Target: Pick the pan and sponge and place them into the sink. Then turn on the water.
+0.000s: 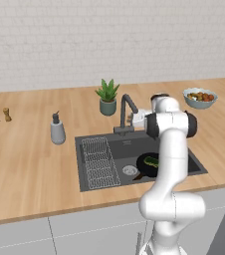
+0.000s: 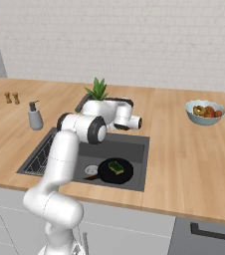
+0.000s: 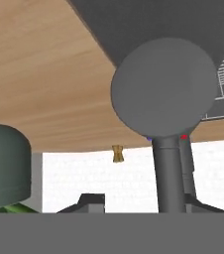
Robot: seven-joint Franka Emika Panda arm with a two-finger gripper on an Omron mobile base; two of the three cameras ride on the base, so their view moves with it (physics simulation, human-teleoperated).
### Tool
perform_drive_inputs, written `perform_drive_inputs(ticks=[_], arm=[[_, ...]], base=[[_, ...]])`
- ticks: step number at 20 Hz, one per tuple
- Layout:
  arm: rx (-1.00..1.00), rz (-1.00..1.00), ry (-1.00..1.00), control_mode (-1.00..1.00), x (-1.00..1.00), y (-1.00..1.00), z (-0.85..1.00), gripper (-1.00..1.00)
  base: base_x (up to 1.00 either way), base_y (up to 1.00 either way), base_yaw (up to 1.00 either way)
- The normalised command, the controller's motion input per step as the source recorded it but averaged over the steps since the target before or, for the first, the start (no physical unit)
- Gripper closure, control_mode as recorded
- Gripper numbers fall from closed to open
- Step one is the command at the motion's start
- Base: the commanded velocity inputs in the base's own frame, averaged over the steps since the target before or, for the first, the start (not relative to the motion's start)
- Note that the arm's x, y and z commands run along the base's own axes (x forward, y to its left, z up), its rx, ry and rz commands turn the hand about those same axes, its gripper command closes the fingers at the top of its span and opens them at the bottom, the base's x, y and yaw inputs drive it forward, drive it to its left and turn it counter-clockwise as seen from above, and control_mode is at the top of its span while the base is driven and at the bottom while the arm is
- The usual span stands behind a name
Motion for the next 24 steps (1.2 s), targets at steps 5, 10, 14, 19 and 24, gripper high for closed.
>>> perform_drive_inputs(ticks=[5,10,14,19,24], arm=[[0.08,-0.17,0.07,-1.0,0.03,-0.28,0.0,1.0],[0.08,-0.2,0.06,-1.0,0.0,-0.45,0.02,1.0],[0.11,-0.16,0.02,-1.0,0.0,-0.6,0.03,1.0],[0.12,-0.12,0.0,-1.0,0.0,-0.67,0.0,1.0],[0.13,-0.06,0.0,-1.0,-0.01,-0.82,0.0,1.0]], base=[[0.0,0.0,0.0],[0.0,0.0,0.0],[0.0,0.0,0.0],[0.0,0.0,0.0],[0.0,0.0,0.0]])
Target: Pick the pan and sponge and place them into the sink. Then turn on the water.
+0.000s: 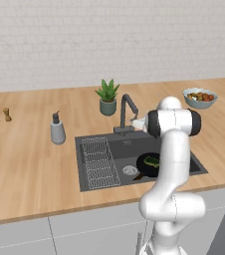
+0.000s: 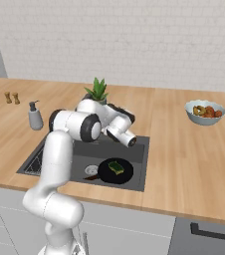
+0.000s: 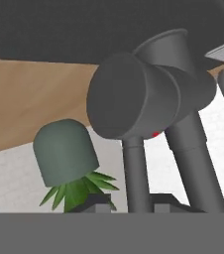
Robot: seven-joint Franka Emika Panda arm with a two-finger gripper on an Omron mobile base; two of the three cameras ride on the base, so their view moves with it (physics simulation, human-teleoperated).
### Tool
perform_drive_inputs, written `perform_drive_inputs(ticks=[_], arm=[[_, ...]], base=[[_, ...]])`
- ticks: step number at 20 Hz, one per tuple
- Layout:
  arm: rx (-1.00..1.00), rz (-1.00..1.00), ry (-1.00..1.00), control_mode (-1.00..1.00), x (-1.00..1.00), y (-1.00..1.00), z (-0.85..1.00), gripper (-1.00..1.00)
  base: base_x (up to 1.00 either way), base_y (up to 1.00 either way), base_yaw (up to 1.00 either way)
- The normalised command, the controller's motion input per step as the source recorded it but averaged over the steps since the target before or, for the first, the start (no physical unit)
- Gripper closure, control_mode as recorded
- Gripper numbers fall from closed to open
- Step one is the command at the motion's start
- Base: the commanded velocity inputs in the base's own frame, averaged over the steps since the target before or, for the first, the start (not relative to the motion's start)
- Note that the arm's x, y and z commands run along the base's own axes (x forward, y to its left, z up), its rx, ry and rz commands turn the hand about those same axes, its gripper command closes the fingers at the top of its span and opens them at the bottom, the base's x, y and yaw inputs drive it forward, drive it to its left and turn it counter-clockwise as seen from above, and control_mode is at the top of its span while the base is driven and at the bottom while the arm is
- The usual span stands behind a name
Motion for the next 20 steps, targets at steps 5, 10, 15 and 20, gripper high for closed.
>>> perform_drive_inputs(ticks=[5,10,15,20], arm=[[0.07,-0.03,0.0,-1.0,0.0,-0.79,-0.04,1.0],[0.0,0.0,0.0,-1.0,0.0,-0.68,-0.19,1.0],[0.0,0.0,0.0,-1.0,-0.04,-0.34,-0.1,1.0],[0.02,0.0,0.0,-1.0,-0.04,-0.02,0.0,1.0]], base=[[0.0,0.0,0.0],[0.0,0.0,0.0],[0.0,0.0,0.0],[0.0,0.0,0.0]])
